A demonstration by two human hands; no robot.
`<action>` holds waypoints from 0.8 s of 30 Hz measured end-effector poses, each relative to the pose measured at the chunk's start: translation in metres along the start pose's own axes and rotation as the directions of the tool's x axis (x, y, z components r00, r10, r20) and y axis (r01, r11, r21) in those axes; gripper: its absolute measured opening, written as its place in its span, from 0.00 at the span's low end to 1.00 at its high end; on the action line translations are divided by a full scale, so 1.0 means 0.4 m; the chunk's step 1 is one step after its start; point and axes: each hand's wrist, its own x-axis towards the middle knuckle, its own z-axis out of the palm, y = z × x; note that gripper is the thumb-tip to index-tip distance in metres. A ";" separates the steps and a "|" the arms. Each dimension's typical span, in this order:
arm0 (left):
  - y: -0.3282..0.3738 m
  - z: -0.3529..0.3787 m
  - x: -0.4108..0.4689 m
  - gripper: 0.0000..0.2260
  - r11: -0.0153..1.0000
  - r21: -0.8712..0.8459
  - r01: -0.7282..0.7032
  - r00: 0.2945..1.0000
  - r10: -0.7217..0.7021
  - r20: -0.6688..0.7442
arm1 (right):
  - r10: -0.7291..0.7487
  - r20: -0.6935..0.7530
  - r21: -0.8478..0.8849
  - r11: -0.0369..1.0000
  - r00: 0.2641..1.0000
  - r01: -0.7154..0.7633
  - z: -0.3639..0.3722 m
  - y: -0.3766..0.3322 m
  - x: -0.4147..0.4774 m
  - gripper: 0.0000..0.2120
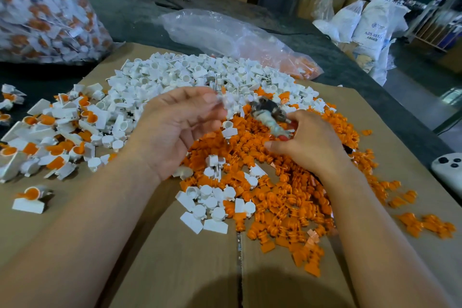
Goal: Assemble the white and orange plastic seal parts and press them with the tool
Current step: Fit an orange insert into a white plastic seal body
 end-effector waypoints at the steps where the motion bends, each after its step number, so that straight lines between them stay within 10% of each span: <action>1: -0.003 0.002 -0.003 0.07 0.999 0.038 0.007 0.999 -0.009 0.046 | -0.001 0.020 -0.032 0.999 1.000 0.002 0.005 0.001 0.003 0.35; 11: -0.010 0.011 -0.013 0.09 0.987 0.159 0.007 0.974 -0.043 0.222 | -0.059 0.159 -0.125 0.989 0.986 0.079 0.022 0.014 0.021 0.45; 14: -0.009 0.015 -0.010 0.10 0.991 0.132 0.034 0.978 -0.060 0.198 | -0.188 -0.049 0.093 0.977 0.981 0.192 -0.007 -0.008 0.005 0.34; 17: -0.006 0.019 -0.010 0.14 0.990 0.131 0.045 0.982 -0.068 0.175 | -0.367 -0.288 0.464 0.754 0.884 0.464 -0.038 -0.049 -0.032 0.20; 24: -0.012 0.017 -0.008 0.18 0.986 0.164 0.038 0.982 -0.067 0.176 | -0.455 -0.336 0.574 0.595 0.825 0.562 -0.025 -0.096 -0.067 0.16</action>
